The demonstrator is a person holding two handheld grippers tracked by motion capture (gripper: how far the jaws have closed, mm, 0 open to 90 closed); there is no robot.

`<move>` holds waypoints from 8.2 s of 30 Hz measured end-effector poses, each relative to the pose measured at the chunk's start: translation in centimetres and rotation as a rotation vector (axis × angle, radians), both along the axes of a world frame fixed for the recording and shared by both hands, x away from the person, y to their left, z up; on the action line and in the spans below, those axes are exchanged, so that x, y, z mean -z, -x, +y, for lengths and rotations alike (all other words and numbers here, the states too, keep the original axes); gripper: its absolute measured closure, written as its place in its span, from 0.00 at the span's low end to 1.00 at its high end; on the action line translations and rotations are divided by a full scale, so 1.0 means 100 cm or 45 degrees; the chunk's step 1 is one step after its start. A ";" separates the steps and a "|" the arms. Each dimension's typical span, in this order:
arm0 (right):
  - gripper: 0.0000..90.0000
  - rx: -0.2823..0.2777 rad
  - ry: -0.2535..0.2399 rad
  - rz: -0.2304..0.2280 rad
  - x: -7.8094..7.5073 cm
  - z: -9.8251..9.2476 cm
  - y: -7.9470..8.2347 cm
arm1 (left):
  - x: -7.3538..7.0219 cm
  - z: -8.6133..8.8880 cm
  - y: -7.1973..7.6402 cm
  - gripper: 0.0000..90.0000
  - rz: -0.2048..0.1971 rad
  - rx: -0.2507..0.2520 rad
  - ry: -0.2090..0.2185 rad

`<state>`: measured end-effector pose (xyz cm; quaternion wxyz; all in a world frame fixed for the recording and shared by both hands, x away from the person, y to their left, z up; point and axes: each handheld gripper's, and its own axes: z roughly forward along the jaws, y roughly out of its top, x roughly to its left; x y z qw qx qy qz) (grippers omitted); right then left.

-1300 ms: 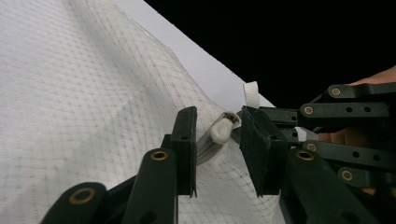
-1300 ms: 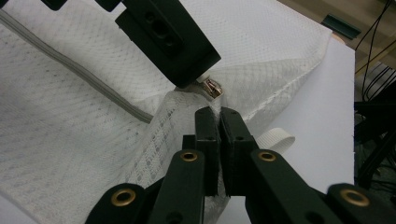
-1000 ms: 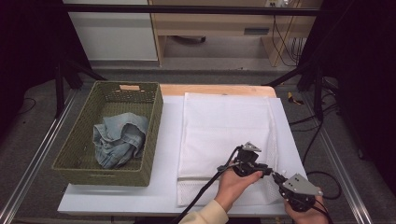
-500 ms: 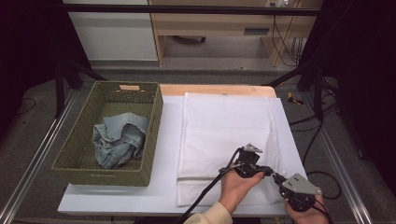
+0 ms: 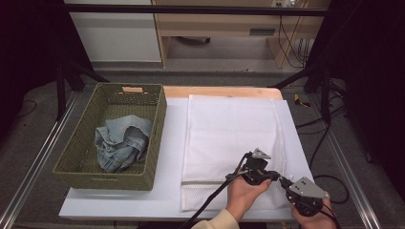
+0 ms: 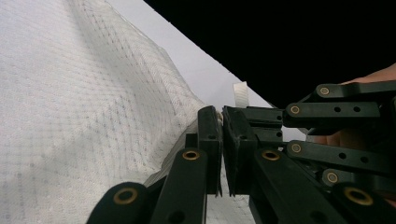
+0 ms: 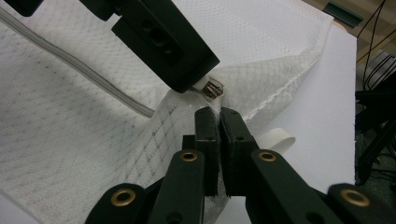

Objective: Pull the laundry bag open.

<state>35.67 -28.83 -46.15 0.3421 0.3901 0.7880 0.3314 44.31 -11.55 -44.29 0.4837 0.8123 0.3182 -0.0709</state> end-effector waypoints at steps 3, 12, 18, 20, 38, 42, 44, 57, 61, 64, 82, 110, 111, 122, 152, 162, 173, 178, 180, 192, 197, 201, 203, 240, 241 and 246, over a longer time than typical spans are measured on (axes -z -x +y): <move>0.97 0.000 -0.005 0.003 0.000 0.000 0.000 | 0.000 0.000 0.001 0.96 -0.017 0.004 -0.013; 0.97 0.014 -0.018 0.016 -0.001 0.000 -0.001 | 0.001 -0.001 0.002 0.96 -0.041 -0.002 -0.017; 0.97 0.024 -0.030 0.026 -0.001 -0.001 -0.001 | 0.001 -0.002 0.006 0.96 -0.058 -0.026 -0.006; 0.97 0.027 -0.028 0.025 -0.002 -0.001 -0.001 | 0.001 -0.003 0.007 0.96 -0.067 -0.030 -0.012; 0.98 0.046 -0.030 0.074 -0.003 0.000 0.000 | 0.010 -0.001 0.011 0.97 -0.053 -0.097 0.021; 0.98 0.057 -0.011 0.088 -0.002 0.000 0.000 | 0.016 0.001 0.012 0.97 -0.043 -0.146 0.038; 0.98 0.065 -0.006 0.092 -0.002 -0.001 0.001 | 0.017 0.001 0.014 0.96 -0.042 -0.156 0.045; 0.98 0.115 -0.037 0.103 -0.004 -0.009 0.004 | 0.021 0.000 0.017 0.96 -0.069 -0.186 0.029; 0.98 0.111 -0.041 0.109 -0.004 -0.008 0.003 | 0.022 0.001 0.018 0.96 -0.082 -0.179 0.016; 0.98 0.113 -0.042 0.115 -0.004 -0.007 0.003 | 0.022 0.003 0.018 0.96 -0.081 -0.180 0.021; 0.98 0.124 -0.071 0.134 -0.006 -0.007 0.002 | 0.026 0.013 0.019 0.96 -0.060 -0.209 0.081; 0.98 0.137 -0.107 0.158 -0.008 -0.006 0.002 | 0.026 0.062 0.026 0.96 -0.030 -0.281 0.125; 0.98 0.138 -0.104 0.156 -0.008 -0.006 0.002 | 0.025 0.064 0.026 0.96 -0.030 -0.283 0.131; 0.98 0.133 -0.091 0.148 -0.008 -0.006 0.002 | 0.026 0.085 0.027 0.96 -0.020 -0.300 0.164; 0.97 0.130 -0.104 0.165 -0.008 -0.008 0.002 | 0.022 0.109 0.028 0.96 -0.033 -0.304 0.156; 0.97 0.122 -0.109 0.167 -0.008 -0.008 0.002 | 0.022 0.112 0.027 0.96 -0.034 -0.310 0.155; 0.97 0.120 -0.107 0.176 -0.008 -0.009 0.001 | 0.022 0.112 0.025 0.96 -0.022 -0.309 0.170; 0.97 0.117 -0.113 0.188 -0.007 -0.009 0.001 | 0.023 0.112 0.023 0.96 -0.011 -0.311 0.151; 0.97 0.112 -0.101 0.181 -0.007 -0.009 0.000 | 0.023 0.114 0.023 0.96 -0.010 -0.320 0.149; 0.97 0.127 -0.116 0.193 -0.007 -0.010 0.001 | 0.014 0.143 0.018 0.96 -0.023 -0.376 0.155; 0.97 0.132 -0.115 0.201 -0.007 -0.010 0.000 | 0.014 0.151 0.019 0.96 -0.031 -0.392 0.145; 0.97 0.137 -0.118 0.206 -0.007 -0.010 0.000 | 0.013 0.155 0.021 0.96 -0.041 -0.400 0.138; 0.97 0.137 -0.119 0.208 -0.007 -0.010 0.000 | 0.013 0.155 0.022 0.96 -0.040 -0.396 0.138; 0.97 0.169 -0.115 0.218 -0.007 -0.013 0.001 | 0.022 0.185 0.027 0.96 -0.046 -0.478 0.100; 0.97 0.171 -0.111 0.219 -0.006 -0.013 0.001 | 0.022 0.185 0.028 0.96 -0.045 -0.478 0.099; 0.97 0.168 -0.104 0.217 -0.006 -0.013 0.001 | 0.022 0.187 0.030 0.96 -0.049 -0.475 0.104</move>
